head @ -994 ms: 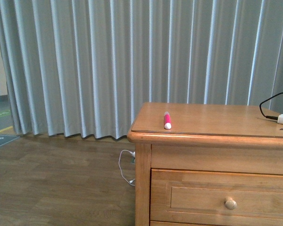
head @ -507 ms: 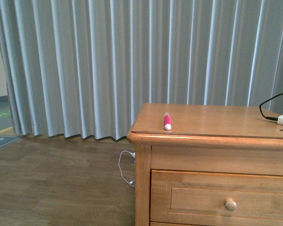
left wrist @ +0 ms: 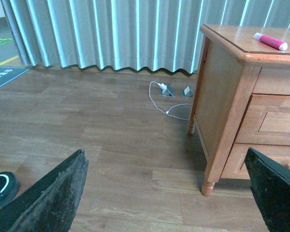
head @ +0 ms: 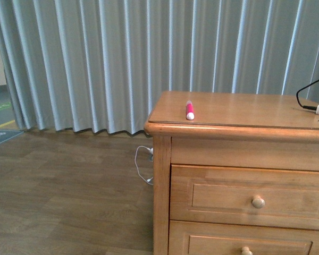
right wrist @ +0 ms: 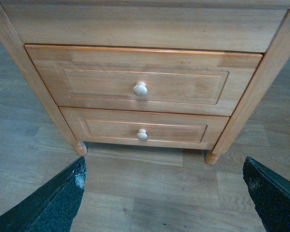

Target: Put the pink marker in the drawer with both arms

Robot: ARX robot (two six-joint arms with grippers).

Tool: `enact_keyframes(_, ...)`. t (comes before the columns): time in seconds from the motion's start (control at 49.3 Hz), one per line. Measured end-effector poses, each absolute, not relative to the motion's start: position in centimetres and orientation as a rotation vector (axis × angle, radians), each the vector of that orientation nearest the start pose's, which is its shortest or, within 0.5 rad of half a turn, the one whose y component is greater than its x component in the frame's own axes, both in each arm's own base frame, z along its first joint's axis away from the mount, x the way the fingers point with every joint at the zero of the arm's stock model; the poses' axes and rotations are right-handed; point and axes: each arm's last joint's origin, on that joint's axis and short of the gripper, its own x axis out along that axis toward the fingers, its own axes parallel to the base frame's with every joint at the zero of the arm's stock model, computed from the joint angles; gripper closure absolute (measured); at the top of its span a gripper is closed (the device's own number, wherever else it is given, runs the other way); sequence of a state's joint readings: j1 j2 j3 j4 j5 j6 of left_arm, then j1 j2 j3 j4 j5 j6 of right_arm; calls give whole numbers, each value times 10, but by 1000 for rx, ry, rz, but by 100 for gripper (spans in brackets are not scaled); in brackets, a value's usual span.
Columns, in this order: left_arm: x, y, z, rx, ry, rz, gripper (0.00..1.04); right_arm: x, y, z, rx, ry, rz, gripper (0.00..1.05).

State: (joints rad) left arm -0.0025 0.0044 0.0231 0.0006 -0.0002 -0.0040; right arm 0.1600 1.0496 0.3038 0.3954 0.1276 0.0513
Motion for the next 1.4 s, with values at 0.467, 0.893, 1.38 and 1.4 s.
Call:
enact_keyframes(0.467, 97, 0, 171, -4, -19, -2, 6, 321, 77, 143, 15, 468, -1, 9)
enact_keyframes(0.893, 97, 0, 171, -4, -19, -2, 6, 384, 97, 105, 19, 474, -57, 9)
enact_keyframes(1.38, 97, 0, 171, -4, -19, -2, 6, 415, 91, 79, 17, 471, -98, 9)
enact_keyframes(1.4, 97, 0, 171, -4, -19, -2, 6, 416, 90, 79, 18, 470, -98, 9)
